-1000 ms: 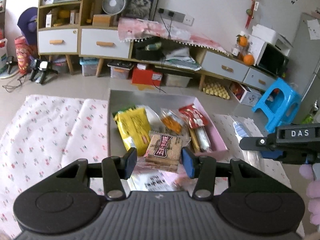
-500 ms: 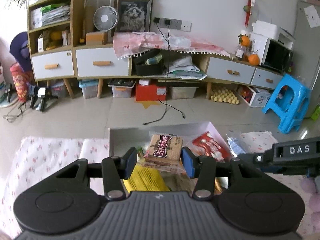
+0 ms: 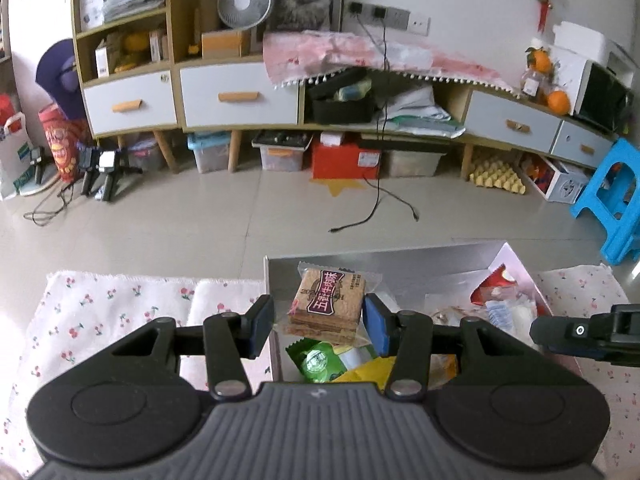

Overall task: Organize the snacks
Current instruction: 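Open the left tool over the box while the right tool releases the clear bag inside, then move both tools back over the remaining snacks on the cloth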

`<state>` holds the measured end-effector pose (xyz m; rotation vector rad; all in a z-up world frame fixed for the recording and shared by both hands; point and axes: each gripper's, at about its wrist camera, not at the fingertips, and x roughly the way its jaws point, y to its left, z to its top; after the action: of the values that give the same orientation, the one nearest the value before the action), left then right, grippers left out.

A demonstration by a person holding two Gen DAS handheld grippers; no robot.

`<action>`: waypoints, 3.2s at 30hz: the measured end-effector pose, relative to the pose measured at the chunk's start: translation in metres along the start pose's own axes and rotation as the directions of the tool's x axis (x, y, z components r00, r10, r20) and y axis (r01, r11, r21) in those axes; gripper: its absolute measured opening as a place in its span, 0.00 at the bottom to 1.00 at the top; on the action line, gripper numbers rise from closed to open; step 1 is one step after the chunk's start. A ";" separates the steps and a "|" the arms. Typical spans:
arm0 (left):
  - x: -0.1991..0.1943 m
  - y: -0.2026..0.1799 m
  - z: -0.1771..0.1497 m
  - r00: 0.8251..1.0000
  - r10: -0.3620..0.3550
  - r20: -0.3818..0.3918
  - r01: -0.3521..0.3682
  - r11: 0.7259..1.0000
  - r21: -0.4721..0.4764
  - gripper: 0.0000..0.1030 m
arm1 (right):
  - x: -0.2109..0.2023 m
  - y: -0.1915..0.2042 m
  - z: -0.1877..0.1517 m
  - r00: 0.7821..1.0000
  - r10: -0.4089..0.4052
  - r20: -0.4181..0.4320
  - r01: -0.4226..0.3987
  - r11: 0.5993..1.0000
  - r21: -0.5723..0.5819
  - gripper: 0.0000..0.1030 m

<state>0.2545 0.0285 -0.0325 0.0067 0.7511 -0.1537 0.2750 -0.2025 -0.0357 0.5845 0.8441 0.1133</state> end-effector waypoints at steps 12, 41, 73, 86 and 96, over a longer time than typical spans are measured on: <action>0.002 0.002 0.000 1.000 0.000 -0.003 0.000 1.000 -0.021 0.66 | 0.000 0.001 0.000 1.000 0.000 -0.007 -0.001 1.000 -0.016 0.40; -0.084 -0.035 -0.044 0.998 -0.049 0.034 0.046 0.995 0.084 0.99 | -0.104 -0.001 -0.048 0.995 -0.099 0.010 0.099 0.984 -0.145 0.88; -0.106 -0.055 -0.158 0.973 -0.204 -0.113 0.232 0.890 0.393 0.99 | -0.143 -0.041 -0.152 0.968 -0.250 0.007 0.211 0.800 -0.562 0.93; -0.091 -0.067 -0.186 0.943 -0.252 -0.216 0.329 0.793 0.512 0.99 | -0.120 -0.032 -0.201 0.965 -0.213 -0.153 0.036 0.686 -0.727 0.93; -0.080 -0.061 -0.180 0.928 -0.300 -0.219 0.370 0.804 0.466 1.00 | -0.104 -0.053 -0.204 0.960 -0.218 -0.175 0.037 0.719 -0.694 1.00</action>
<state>0.0658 -0.0097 -0.1065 0.3866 0.8261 -0.6967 0.0487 -0.1898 -0.0994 -0.2066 1.0030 0.3623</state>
